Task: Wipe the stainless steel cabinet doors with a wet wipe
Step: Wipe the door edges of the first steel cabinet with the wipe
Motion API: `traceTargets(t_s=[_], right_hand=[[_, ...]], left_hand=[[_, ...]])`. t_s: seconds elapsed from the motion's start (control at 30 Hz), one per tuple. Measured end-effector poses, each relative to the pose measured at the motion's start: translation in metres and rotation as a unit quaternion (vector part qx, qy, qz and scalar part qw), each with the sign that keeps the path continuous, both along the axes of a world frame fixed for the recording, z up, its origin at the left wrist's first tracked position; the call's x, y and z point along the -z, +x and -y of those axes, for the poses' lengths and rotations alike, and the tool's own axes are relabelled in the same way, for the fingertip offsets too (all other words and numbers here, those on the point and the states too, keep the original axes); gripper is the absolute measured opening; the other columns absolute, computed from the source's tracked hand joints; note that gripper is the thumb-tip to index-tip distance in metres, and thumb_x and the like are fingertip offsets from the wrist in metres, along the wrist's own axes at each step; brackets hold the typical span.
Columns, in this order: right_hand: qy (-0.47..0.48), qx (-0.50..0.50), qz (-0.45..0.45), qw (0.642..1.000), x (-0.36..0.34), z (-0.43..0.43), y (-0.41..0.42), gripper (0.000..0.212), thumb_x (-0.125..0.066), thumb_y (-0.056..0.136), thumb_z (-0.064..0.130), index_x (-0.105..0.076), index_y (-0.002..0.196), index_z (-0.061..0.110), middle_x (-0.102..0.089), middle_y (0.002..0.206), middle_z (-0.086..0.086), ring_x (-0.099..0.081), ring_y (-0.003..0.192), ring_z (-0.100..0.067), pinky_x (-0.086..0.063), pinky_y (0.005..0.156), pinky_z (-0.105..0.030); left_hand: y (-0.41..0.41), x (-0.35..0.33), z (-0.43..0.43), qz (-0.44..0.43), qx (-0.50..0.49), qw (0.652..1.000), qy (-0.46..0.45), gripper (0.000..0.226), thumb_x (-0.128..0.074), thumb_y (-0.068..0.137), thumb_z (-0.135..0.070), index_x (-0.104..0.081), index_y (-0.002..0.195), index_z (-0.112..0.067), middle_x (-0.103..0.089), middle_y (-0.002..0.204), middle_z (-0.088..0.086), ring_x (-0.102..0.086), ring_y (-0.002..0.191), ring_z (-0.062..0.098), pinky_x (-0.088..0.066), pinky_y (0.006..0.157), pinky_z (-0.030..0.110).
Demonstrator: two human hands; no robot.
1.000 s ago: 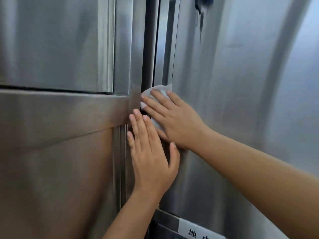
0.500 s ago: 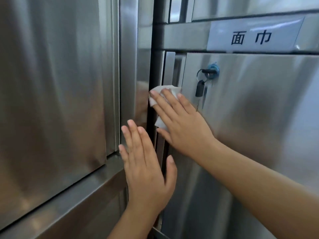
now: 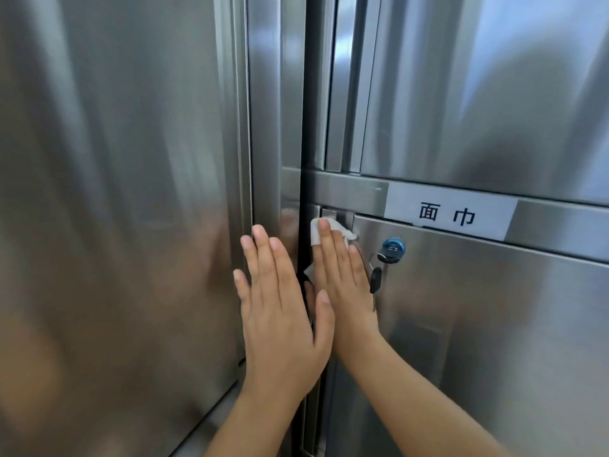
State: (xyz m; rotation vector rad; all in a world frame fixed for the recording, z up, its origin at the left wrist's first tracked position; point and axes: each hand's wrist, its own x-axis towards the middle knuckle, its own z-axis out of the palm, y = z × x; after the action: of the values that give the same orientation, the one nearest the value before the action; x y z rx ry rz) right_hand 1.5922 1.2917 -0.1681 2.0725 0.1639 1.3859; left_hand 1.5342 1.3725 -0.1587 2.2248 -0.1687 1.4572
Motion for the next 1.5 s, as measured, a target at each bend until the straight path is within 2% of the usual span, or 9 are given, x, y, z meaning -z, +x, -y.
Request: traceTargets(t_s=[0.1,0.17,0.4,0.57,0.73,1.0,1.13,1.3,1.5], right_hand=[[0.083,-0.048,-0.016,0.995,-0.012,-0.011,-0.005,0.05,-0.013,0.096,0.024,-0.033,0.142,0.02,-0.02,0.147,0.007,-0.015,0.136,-0.013,-0.016,0.11,-0.031],[0.106,-0.063,-0.039,0.992,-0.018,-0.012,-0.008,0.048,-0.032,0.091,0.036,-0.034,0.139,0.026,-0.023,0.145,0.009,-0.019,0.135,-0.014,-0.018,0.111,-0.032],[0.236,-0.053,-0.054,0.969,-0.062,-0.02,-0.01,0.082,-0.065,0.076,0.047,-0.031,0.139,0.007,-0.026,0.147,-0.007,-0.037,0.134,-0.025,-0.026,0.109,-0.036],[0.209,0.006,-0.087,0.974,-0.095,-0.023,-0.014,0.081,-0.049,0.086,0.053,-0.016,0.144,0.005,-0.005,0.15,-0.009,-0.017,0.141,-0.027,-0.009,0.112,-0.038],[0.187,-0.06,-0.133,0.971,-0.139,-0.008,-0.009,0.081,-0.028,0.097,0.048,0.02,0.142,0.001,0.035,0.142,-0.014,0.033,0.13,-0.027,0.024,0.105,-0.038],[0.111,-0.067,-0.13,0.983,-0.231,0.024,-0.007,0.08,-0.017,0.094,0.058,0.016,0.145,0.005,0.025,0.152,-0.013,0.022,0.14,-0.029,0.014,0.112,-0.04],[0.08,-0.064,-0.174,0.979,-0.208,0.039,-0.017,0.076,-0.017,0.094,0.059,0.02,0.142,0.013,0.038,0.143,-0.013,0.034,0.133,-0.033,0.019,0.109,-0.043],[0.072,-0.048,-0.186,0.979,-0.187,0.044,-0.023,0.078,-0.022,0.093,0.059,0.019,0.14,0.012,0.034,0.146,-0.015,0.029,0.135,-0.035,0.013,0.113,-0.046],[0.052,-0.051,-0.208,0.976,-0.192,0.047,-0.031,0.071,-0.032,0.093,0.047,-0.013,0.148,0.005,0.012,0.152,-0.021,0.011,0.141,-0.037,0.004,0.114,-0.045]], left_hand=[[-0.009,-0.01,-0.002,-0.002,0.009,1.0,-0.004,0.066,-0.033,0.088,-0.026,-0.016,0.139,0.012,-0.013,0.149,0.027,-0.005,0.14,0.032,-0.001,0.112,0.04],[-0.014,-0.013,-0.004,-0.003,0.011,1.0,0.002,0.065,-0.033,0.088,-0.026,-0.016,0.138,0.012,-0.014,0.149,0.027,-0.006,0.14,0.032,-0.003,0.111,0.041],[-0.018,-0.026,-0.008,-0.013,0.015,1.0,0.005,0.065,-0.033,0.088,-0.026,-0.017,0.139,0.011,-0.015,0.15,0.026,-0.008,0.14,0.032,-0.011,0.11,0.047],[-0.021,-0.041,-0.009,-0.023,0.021,0.999,0.013,0.065,-0.033,0.088,-0.028,-0.017,0.139,0.01,-0.016,0.149,0.026,-0.01,0.14,0.034,-0.011,0.108,0.053],[-0.018,-0.073,-0.017,-0.038,0.02,0.999,0.02,0.066,-0.032,0.087,-0.028,-0.024,0.138,0.013,-0.018,0.147,0.028,-0.014,0.137,0.041,-0.01,0.104,0.057],[-0.005,-0.11,-0.013,-0.035,0.027,0.998,0.039,0.065,-0.032,0.086,-0.028,-0.031,0.136,0.013,-0.024,0.146,0.029,-0.018,0.135,0.043,-0.011,0.102,0.058],[0.001,-0.112,-0.019,-0.036,0.029,0.998,0.048,0.065,-0.031,0.087,-0.029,-0.03,0.138,0.012,-0.023,0.147,0.027,-0.018,0.136,0.041,-0.012,0.102,0.058],[0.001,-0.11,-0.021,-0.026,0.043,0.998,0.046,0.065,-0.032,0.087,-0.029,-0.027,0.138,0.011,-0.023,0.147,0.027,-0.02,0.135,0.041,-0.014,0.101,0.06],[-0.002,-0.099,-0.014,-0.029,0.066,0.996,0.055,0.064,-0.033,0.087,-0.029,-0.03,0.138,0.01,-0.025,0.147,0.025,-0.024,0.135,0.039,-0.016,0.1,0.06]])
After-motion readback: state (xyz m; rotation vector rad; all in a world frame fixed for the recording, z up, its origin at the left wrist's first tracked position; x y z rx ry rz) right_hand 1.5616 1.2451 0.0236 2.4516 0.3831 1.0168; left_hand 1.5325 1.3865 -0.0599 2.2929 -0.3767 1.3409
